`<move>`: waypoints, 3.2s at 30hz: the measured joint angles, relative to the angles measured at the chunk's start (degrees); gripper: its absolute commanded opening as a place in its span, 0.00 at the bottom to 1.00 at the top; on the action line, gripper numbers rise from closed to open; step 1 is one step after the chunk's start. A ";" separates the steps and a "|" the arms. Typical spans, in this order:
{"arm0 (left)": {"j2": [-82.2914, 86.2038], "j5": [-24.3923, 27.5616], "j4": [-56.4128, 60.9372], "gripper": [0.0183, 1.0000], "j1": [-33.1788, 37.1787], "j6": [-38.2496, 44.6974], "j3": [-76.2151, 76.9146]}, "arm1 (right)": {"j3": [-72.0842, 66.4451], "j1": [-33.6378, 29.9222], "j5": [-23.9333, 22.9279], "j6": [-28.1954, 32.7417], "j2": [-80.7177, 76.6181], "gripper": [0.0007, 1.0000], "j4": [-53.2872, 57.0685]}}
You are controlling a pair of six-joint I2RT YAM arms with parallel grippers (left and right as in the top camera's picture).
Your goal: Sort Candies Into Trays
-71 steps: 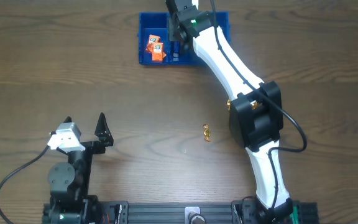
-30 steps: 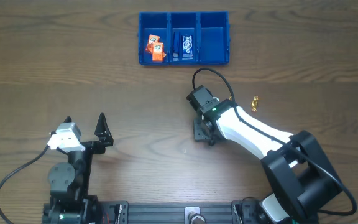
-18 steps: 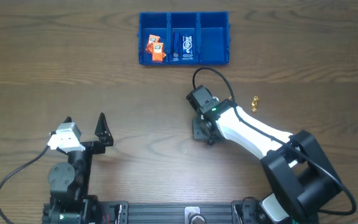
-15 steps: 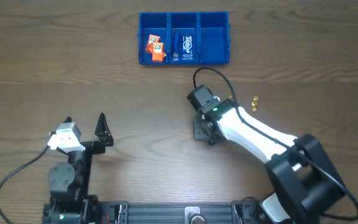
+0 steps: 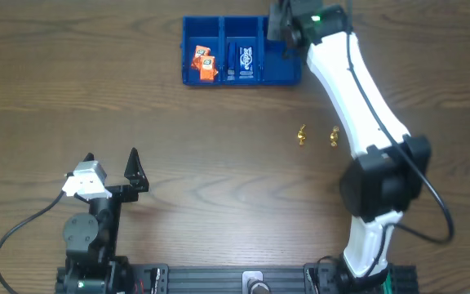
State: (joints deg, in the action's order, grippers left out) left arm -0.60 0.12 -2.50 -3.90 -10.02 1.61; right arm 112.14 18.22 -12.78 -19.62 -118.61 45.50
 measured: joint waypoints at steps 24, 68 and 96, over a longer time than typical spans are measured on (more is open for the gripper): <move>0.02 0.02 0.02 1.00 0.00 0.02 0.00 | -23.65 -0.90 2.86 3.89 13.11 0.55 -8.17; 0.02 0.00 0.02 1.00 0.00 0.02 0.00 | -56.54 -2.40 8.07 -2.97 16.59 0.18 -18.14; 0.02 0.00 0.02 1.00 0.00 0.02 0.00 | -5.11 -0.22 3.34 4.79 2.51 0.12 -4.76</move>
State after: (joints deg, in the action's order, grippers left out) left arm -0.58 0.12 -2.48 -3.90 -10.00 1.61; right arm 107.02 18.00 -9.43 -14.83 -116.09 40.73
